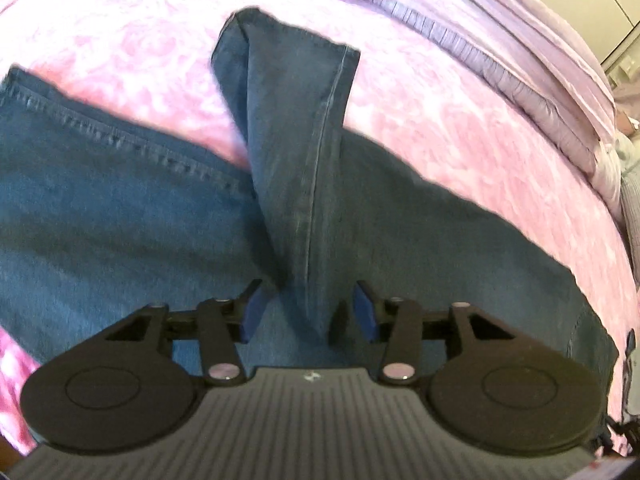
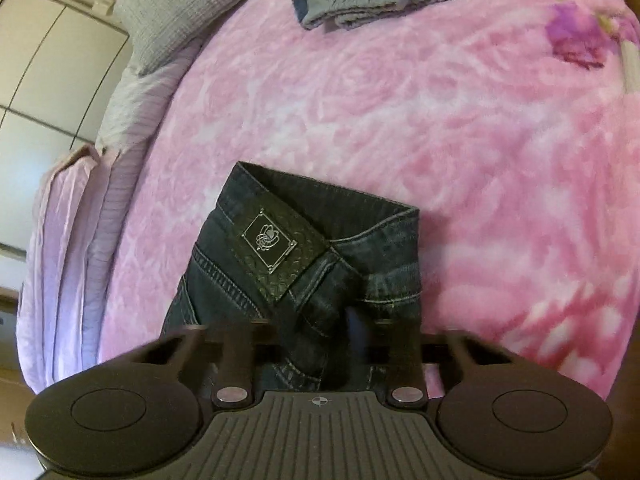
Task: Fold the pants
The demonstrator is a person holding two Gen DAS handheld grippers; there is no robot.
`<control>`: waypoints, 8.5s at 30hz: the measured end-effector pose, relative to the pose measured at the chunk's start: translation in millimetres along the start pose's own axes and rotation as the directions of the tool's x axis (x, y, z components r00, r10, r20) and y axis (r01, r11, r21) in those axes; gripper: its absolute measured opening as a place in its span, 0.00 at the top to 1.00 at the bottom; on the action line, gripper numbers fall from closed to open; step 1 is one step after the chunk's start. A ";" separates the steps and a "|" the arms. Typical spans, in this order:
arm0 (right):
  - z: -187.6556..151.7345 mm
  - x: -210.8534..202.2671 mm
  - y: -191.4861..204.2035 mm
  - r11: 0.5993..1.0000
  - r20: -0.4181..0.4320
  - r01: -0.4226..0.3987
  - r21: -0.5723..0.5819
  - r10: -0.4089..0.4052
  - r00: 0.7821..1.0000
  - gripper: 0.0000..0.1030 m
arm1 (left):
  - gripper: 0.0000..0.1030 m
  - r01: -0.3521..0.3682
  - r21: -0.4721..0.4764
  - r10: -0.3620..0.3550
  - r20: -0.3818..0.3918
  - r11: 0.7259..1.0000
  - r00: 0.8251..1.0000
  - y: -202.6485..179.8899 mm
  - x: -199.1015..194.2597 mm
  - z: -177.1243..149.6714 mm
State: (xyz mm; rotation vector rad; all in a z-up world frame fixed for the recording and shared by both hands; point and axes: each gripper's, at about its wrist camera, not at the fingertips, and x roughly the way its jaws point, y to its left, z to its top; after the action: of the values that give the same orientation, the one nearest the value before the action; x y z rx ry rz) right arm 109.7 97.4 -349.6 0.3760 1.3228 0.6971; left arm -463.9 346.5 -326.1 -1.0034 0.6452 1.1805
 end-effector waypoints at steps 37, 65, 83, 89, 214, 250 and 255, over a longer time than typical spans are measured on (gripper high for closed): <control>-9.1 -14.1 -4.8 0.940 0.053 0.168 -0.297 -0.160 0.986 0.92 | 0.54 -0.285 0.443 0.197 0.233 0.850 0.952 -50.4 -39.7 13.8; -12.0 0.6 13.8 0.901 0.071 0.290 -0.321 -0.283 0.957 0.92 | 1.00 -0.193 -0.525 0.359 0.234 0.829 0.904 218.1 -102.4 18.7; -4.0 -7.5 25.0 0.904 0.085 0.284 -0.318 -0.271 0.959 0.96 | 0.98 0.012 -0.617 0.234 0.316 0.787 0.919 267.9 -88.0 -1.8; 3.8 -16.9 30.2 0.923 0.080 0.229 -0.310 -0.215 0.973 0.96 | 0.98 -0.086 -0.571 0.262 0.234 0.816 0.936 268.3 -74.0 5.2; -112.4 -302.3 127.1 0.307 -0.252 -0.189 -0.933 -0.183 0.950 0.33 | 0.33 -0.212 0.404 0.202 0.067 0.890 0.977 -144.8 -356.8 -171.4; -176.6 -164.3 235.4 0.416 -0.212 -0.091 -0.905 -0.254 0.944 0.33 | 0.44 -0.107 -0.166 0.114 0.036 0.980 0.993 107.5 -232.3 -22.7; -192.7 -116.6 246.4 0.439 -0.150 -0.015 -0.899 -0.275 0.950 0.33 | 0.48 -0.092 -0.305 0.112 0.048 0.948 0.993 190.2 -168.0 0.0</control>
State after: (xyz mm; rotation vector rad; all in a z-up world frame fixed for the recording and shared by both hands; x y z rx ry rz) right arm -147.6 178.7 -153.0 -0.7410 1.0242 1.2468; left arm -693.8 282.6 -239.8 -1.1933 0.4770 1.4269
